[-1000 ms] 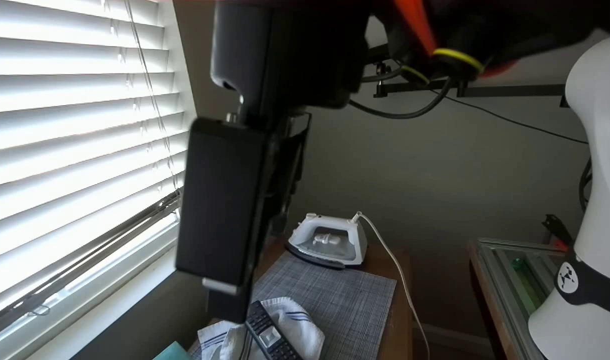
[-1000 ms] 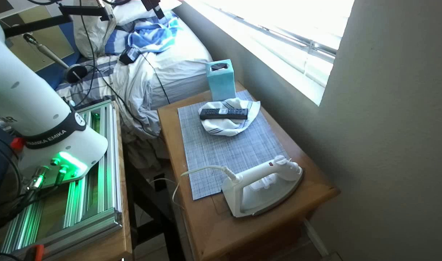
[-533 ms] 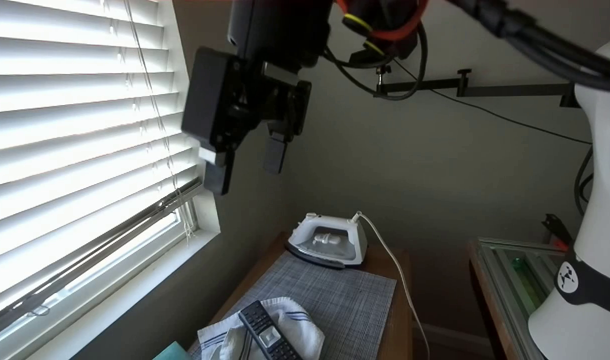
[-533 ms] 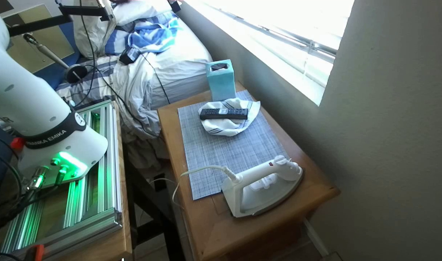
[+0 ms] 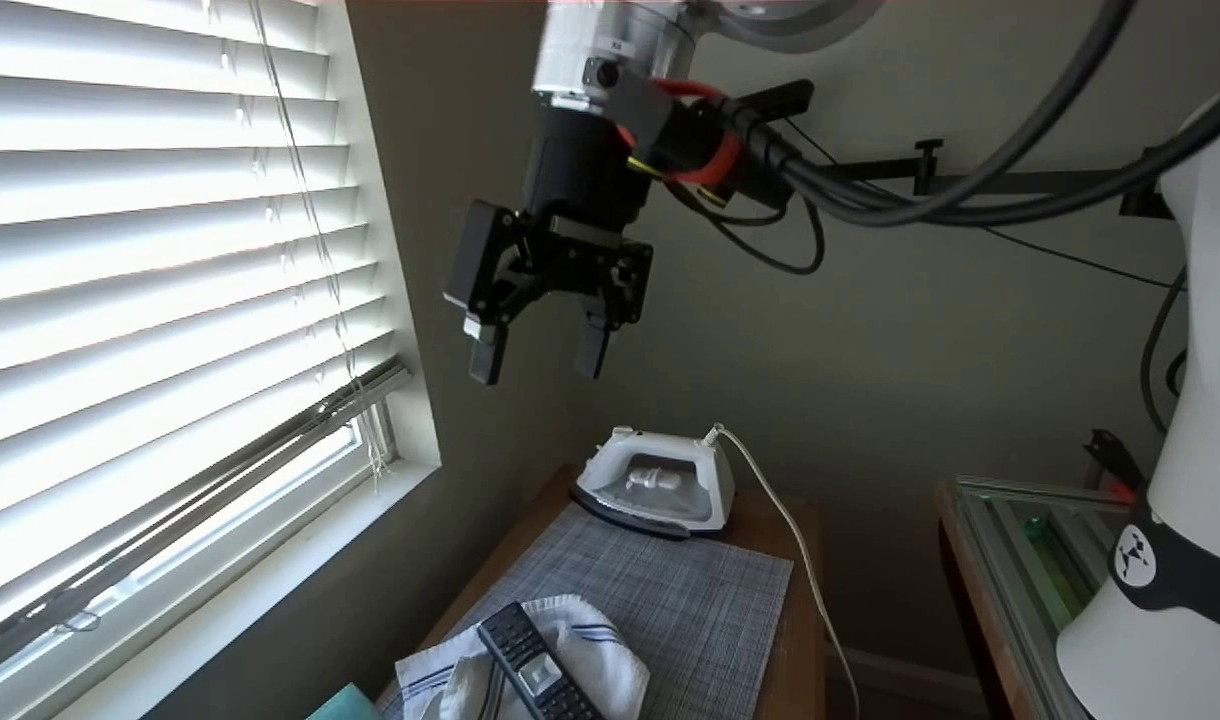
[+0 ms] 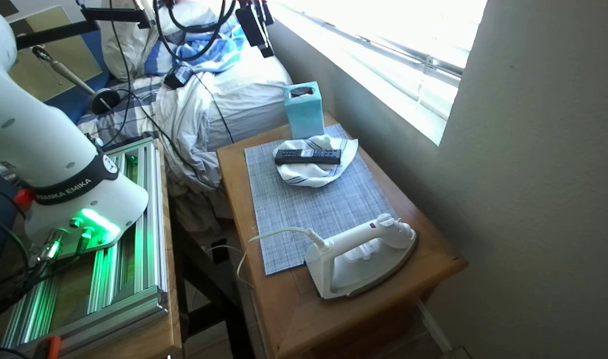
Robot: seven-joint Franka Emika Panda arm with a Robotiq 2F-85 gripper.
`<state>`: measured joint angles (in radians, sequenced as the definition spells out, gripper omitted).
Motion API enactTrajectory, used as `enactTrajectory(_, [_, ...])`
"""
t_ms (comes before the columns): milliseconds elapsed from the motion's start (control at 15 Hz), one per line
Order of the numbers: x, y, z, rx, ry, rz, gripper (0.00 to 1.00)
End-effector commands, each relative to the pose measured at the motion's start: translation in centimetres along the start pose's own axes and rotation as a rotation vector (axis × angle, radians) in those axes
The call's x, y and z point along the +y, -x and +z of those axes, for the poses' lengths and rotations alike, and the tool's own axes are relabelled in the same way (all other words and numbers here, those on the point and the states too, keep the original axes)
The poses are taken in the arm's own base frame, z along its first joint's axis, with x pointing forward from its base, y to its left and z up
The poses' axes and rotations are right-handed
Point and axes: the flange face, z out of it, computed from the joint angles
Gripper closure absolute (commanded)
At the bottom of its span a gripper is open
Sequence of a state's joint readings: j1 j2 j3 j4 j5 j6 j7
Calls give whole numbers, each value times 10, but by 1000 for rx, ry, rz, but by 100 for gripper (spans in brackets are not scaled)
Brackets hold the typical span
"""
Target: Put the remote in the tissue box
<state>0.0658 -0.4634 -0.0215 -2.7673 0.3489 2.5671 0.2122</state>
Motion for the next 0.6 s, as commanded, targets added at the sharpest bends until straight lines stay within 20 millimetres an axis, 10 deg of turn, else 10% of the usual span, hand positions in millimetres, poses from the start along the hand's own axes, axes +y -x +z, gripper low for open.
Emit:
enactTrajectory(0, [1, 0, 5, -11, -7, 11, 0])
enactTrajectory(200, [-2, 0, 8, -17, -14, 15, 0])
enactTrajectory(533, [58, -41, 50, 55, -60, 248, 0])
